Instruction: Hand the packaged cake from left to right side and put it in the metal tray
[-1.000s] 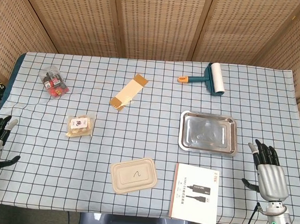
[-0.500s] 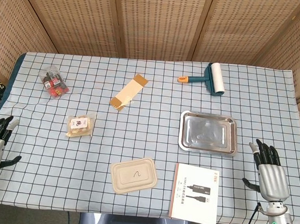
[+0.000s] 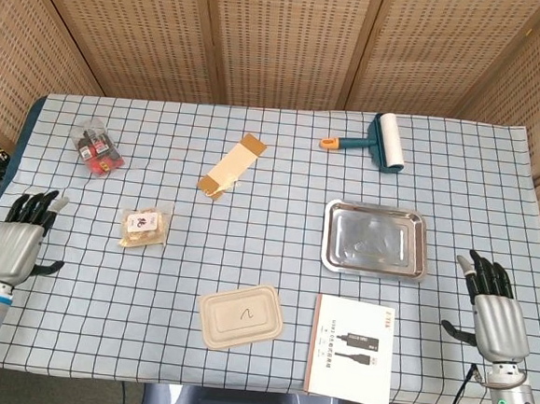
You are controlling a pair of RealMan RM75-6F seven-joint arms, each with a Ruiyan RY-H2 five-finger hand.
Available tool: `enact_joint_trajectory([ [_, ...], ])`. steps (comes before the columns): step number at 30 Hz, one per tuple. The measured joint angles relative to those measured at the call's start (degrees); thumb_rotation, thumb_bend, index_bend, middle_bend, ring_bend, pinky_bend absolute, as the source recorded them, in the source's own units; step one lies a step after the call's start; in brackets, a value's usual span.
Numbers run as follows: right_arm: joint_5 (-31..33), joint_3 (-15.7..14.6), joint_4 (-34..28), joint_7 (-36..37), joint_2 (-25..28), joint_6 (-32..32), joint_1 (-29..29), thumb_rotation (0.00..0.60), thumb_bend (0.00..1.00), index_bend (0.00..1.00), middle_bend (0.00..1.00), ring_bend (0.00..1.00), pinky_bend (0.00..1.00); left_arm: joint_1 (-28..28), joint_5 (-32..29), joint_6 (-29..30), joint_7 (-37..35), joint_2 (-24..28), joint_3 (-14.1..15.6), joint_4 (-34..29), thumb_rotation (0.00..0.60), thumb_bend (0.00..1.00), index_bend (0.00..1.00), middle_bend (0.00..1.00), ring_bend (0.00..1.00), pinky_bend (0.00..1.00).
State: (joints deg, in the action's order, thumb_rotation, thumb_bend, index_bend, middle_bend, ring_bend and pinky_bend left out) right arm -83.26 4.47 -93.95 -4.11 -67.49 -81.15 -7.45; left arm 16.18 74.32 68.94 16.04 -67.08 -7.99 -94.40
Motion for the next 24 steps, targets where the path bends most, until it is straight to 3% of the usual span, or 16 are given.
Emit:
enact_joint_trajectory([
  [10, 0.25, 0.06, -0.17, 1.54, 0.50, 0.93, -0.34, 0.600, 0.13, 0.00, 0.00, 0.00, 0.00, 12.26, -18.87, -13.51, 11.14, -5.10, -4.54, 2.94, 0.600, 0.00, 0.00, 0.00, 0.00, 0.00],
  [19, -0.93, -0.36, 0.40, 2.74, 0.36, 1.25, -0.70, 0.600, 0.13, 0.00, 0.00, 0.00, 0.00, 20.77, -32.89, -18.40, 19.39, -12.95, -4.64, 8.85, 0.600, 0.00, 0.00, 0.00, 0.00, 0.00],
  [24, -0.96, -0.46, 0.41, 3.10, 0.36, 1.42, -0.77, 0.600, 0.13, 0.00, 0.00, 0.00, 0.00, 24.47, -38.76, -18.33, 24.21, -17.51, -3.46, 12.84, 0.600, 0.00, 0.00, 0.00, 0.00, 0.00],
])
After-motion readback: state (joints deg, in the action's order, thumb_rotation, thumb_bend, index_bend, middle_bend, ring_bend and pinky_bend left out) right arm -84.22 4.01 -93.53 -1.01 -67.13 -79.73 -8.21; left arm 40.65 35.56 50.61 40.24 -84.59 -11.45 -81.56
